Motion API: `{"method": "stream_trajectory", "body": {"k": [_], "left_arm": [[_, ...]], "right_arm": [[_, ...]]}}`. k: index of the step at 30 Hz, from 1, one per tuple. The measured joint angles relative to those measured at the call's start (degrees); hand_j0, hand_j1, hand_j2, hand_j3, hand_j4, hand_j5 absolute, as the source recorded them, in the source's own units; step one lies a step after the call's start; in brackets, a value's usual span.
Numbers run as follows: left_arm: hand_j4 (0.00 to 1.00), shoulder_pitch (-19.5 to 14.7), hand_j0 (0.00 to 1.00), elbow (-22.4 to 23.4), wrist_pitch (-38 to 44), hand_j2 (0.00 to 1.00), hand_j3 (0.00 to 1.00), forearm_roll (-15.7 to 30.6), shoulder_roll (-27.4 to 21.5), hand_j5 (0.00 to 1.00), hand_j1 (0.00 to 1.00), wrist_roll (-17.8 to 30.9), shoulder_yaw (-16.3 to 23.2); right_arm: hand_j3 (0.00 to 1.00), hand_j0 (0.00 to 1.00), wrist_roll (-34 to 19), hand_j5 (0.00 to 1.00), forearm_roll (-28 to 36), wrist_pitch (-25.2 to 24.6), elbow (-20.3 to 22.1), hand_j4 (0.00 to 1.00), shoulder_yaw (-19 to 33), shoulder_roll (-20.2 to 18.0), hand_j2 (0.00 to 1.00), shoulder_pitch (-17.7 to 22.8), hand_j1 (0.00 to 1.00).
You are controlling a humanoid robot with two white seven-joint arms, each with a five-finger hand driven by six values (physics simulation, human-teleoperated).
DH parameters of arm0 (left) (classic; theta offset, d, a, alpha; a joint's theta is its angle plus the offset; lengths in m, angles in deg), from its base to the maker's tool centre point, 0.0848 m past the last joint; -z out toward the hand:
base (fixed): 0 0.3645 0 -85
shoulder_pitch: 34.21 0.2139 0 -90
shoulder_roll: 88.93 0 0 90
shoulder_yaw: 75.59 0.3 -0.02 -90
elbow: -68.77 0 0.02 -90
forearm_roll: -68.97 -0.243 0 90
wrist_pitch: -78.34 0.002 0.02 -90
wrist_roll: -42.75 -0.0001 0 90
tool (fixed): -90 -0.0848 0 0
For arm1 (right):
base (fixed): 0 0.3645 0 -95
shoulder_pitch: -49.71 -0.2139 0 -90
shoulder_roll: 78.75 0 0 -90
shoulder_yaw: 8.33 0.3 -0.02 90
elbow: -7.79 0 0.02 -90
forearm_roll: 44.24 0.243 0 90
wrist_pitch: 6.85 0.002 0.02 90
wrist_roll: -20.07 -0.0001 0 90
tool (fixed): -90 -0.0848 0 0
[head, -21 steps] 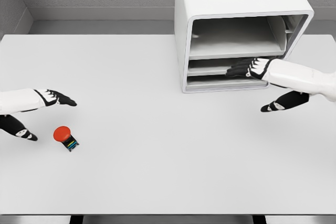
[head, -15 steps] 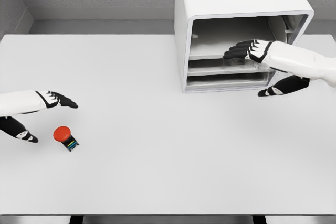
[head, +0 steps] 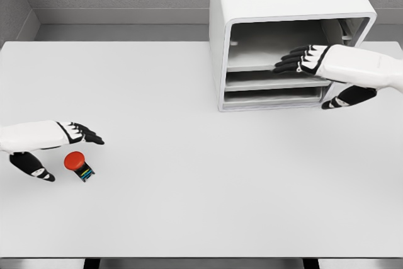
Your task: Slide open multi-storey tabletop storage cabinets and put open load switch and slide close multi-storey tabletop storage cabinets
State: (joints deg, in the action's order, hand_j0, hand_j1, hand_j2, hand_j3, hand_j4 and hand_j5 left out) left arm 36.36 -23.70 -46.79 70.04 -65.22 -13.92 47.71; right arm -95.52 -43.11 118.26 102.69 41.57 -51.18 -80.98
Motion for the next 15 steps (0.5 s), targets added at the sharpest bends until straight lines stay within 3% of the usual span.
{"method": "stream_trajectory", "body": {"k": [5, 12, 15], "left_arm": [[1.00, 0.2, 1.00, -0.1, 0.0, 1.00, 1.00, -1.2, 1.0, 1.00, 1.00, 0.0, 0.0], [1.00, 0.2, 1.00, -0.1, 0.0, 1.00, 1.00, -3.1, 2.0, 1.00, 1.00, 0.0, 0.0], [1.00, 0.2, 1.00, 0.0, 0.0, 1.00, 1.00, -3.8, 2.5, 1.00, 1.00, 0.0, 0.0]], "right_arm": [[1.00, 1.00, -1.0, 1.00, -0.8, 0.0, -0.1, 1.00, -2.5, 0.7, 1.00, -2.8, 1.00], [1.00, 1.00, -3.1, 1.00, -2.4, 0.0, -1.5, 1.00, -4.2, 4.6, 1.00, -4.7, 1.00], [1.00, 1.00, -4.2, 1.00, -2.7, 0.0, -4.0, 1.00, -4.3, 6.5, 1.00, -5.0, 1.00]]}}
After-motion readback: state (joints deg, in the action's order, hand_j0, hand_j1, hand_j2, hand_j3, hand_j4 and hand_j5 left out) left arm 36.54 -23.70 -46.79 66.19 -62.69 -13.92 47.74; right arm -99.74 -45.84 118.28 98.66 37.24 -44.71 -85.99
